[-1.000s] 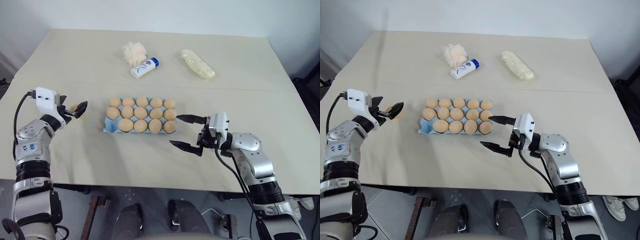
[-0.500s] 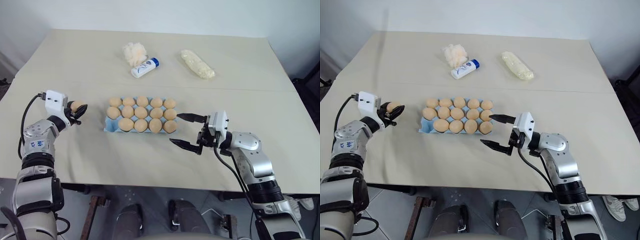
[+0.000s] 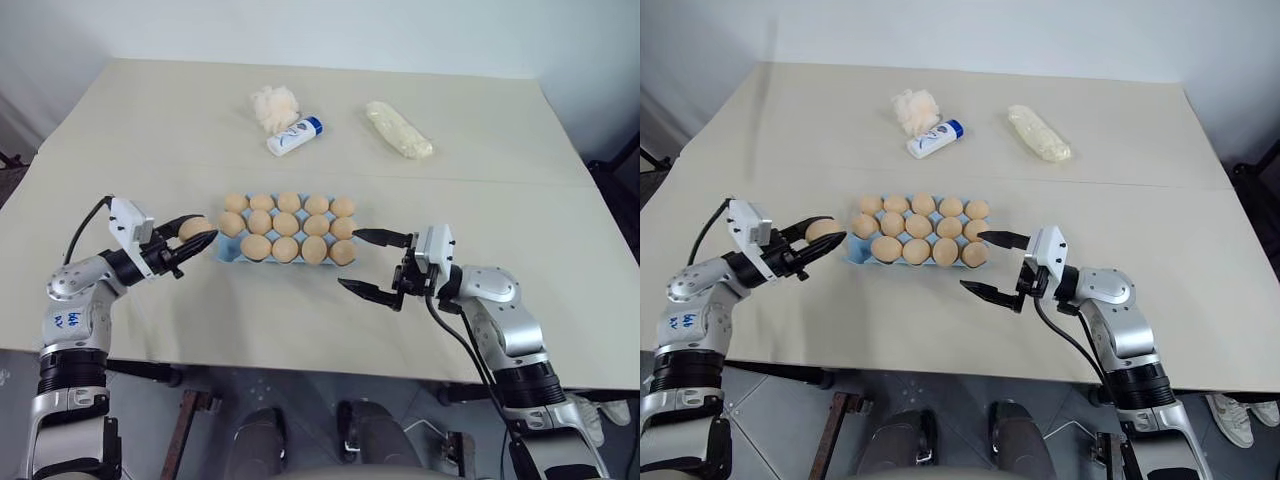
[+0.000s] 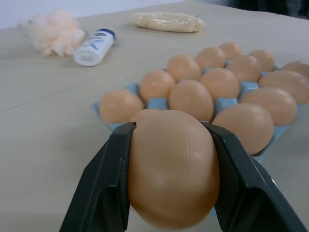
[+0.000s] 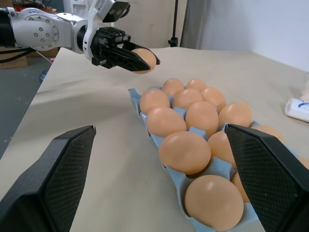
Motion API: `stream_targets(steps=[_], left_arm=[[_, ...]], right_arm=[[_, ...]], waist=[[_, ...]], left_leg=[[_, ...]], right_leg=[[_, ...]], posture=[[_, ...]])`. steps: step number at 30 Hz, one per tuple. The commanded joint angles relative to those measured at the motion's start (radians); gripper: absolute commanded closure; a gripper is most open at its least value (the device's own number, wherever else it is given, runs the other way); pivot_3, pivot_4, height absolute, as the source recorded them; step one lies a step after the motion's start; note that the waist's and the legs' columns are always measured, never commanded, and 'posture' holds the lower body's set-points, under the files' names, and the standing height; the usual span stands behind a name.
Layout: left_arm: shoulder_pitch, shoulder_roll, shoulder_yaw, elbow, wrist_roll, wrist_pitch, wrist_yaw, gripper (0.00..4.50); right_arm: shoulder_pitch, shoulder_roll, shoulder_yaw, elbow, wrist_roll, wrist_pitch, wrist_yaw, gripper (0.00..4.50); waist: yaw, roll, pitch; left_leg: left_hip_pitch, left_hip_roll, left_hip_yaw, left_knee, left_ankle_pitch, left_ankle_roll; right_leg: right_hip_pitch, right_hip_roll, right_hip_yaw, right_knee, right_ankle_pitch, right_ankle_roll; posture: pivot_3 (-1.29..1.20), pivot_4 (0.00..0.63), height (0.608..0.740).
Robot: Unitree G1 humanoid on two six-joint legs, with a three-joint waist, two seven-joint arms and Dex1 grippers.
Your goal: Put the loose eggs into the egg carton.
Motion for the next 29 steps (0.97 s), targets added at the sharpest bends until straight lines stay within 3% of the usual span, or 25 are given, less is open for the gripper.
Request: stream_targets(steps=[1,4,10,16,22,29], left_arm=[[-0.017,-0.019,-0.021,-0.039,-0.002,0.009,-0.003,2.55],[-0.037,-0.036,-0.039,-0.029,-0.003,0.016,-0.015,1.86],[0.013,-0.008,-0.037,-0.099,-0.018,0.065,-0.051,0.02],[0.068,0.069,0.086,-0.112,-0.021,0.034,-0.001,0.02],[0.229,0.218,0.150,-0.042,0.047,-0.083,-0.088,0.02],[0.302,0.200,0.145,-0.059,0.052,-0.135,-0.076,0.02]], right_arm=[[-0.001,0.008,0.002,-0.024,0.008,-0.005,-0.002,0.00],[0.001,0.011,0.005,-0.028,0.008,-0.003,-0.004,0.00],[0.020,0.012,0.008,-0.050,0.010,0.005,-0.011,0.00],[0.038,0.006,0.000,-0.055,0.011,0.006,-0.018,0.00],[0.046,-0.025,-0.028,-0.035,0.011,0.007,-0.016,0.00],[0.053,-0.040,-0.056,-0.020,0.007,0.000,-0.043,0.00]], waist=[[0.000,0.000,0.000],[-0.002,0.000,0.000],[-0.004,0.000,0.000],[-0.005,0.000,0.000],[-0.012,0.001,0.000],[-0.008,0.001,0.000]], left_leg=[[0.001,0.000,0.000,0.000,0.000,0.000],[0.001,0.000,0.001,0.000,0.000,0.000],[0.000,0.000,0.001,-0.002,-0.001,-0.001],[0.000,0.001,0.000,-0.001,-0.002,0.000],[0.001,0.000,0.000,-0.003,-0.002,0.000],[0.001,0.000,-0.002,-0.013,-0.001,-0.002]], right_leg=[[0.000,0.000,0.000,0.000,0.000,0.000],[0.000,0.000,0.000,0.000,0.000,0.000],[-0.001,0.001,0.000,0.000,0.000,0.000],[-0.001,0.000,0.000,-0.001,0.000,0.000],[-0.001,-0.002,0.000,-0.002,0.000,0.000],[-0.002,-0.005,-0.003,-0.006,-0.002,-0.003]], posture=[[0.00,0.150,0.740],[0.00,0.150,0.740],[0.00,0.150,0.740],[0.00,0.150,0.740],[0.00,0.150,0.740],[0.00,0.150,0.740]])
